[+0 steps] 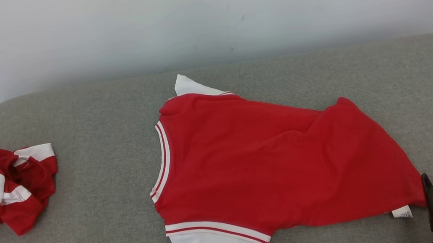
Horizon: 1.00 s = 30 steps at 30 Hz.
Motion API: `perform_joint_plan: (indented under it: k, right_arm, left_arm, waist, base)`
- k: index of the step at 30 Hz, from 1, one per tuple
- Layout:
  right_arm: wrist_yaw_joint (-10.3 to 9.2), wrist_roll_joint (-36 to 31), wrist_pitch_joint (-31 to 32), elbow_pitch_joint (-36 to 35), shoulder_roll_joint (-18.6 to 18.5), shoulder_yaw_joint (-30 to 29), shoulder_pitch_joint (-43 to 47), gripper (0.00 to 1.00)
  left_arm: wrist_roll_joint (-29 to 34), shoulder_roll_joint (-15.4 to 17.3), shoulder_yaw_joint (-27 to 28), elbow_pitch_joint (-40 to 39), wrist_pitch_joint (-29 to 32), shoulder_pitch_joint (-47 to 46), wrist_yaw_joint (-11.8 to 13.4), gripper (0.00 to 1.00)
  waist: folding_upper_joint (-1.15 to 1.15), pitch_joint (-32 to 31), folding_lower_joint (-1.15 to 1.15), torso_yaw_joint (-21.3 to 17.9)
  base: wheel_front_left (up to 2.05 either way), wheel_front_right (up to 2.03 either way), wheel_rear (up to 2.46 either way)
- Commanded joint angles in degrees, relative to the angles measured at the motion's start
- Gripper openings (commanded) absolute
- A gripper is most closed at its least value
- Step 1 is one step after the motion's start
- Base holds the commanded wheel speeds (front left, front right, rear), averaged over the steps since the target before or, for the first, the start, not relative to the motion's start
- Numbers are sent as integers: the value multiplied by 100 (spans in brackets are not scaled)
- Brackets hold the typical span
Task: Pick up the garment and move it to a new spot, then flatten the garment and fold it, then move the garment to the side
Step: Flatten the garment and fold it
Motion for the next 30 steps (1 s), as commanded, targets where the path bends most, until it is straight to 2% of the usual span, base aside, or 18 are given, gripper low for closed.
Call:
perform_joint_plan:
  k: [1, 15, 21, 22, 23, 24, 30]
  right_arm:
    - [-15, 49, -7, 124, -26, -25, -73, 100]
    - [-15, 282, -8, 1997, 77, 0, -847, 100]
    - [-14, 399, -1, 2282, 202, 5, -839, 100]
    - [-14, 525, 4, 2277, 307, 58, -778, 1]
    - [-13, 576, 4, 2219, 338, 82, -745, 0]
    - [-14, 619, 2, 2121, 348, 87, -713, 0]
    - [-14, 744, -7, 1458, 364, 204, -615, 0]
  left_arm:
    - [-65, 21, -34, 93, -44, -80, 12, 100]
    - [-549, 3, -787, 1269, -194, -598, 9, 100]
    - [-735, -85, -1205, 1520, -198, -712, 7, 100]
    - [-847, -105, -1329, 1567, -199, -727, 7, 91]
    - [-929, -117, -1378, 1577, -201, -735, 7, 33]
    - [-1008, -121, -1420, 1570, -205, -749, 7, 0]
    - [-1235, -96, -1336, 1177, -251, -836, 9, 0]
  waist:
    - [0, 50, -1, 12]
    - [0, 352, -1, 85]
    - [0, 383, -1, 145]
    - [0, 368, -1, 147]
    - [0, 358, -1, 149]
    - [0, 348, -1, 147]
    - [0, 307, -1, 90]
  base:
    - [0, 0, 0]
    - [0, 0, 0]
    - [0, 0, 0]
    - [0, 0, 0]
    - [0, 0, 0]
    - [0, 0, 0]
    - [0, 0, 0]
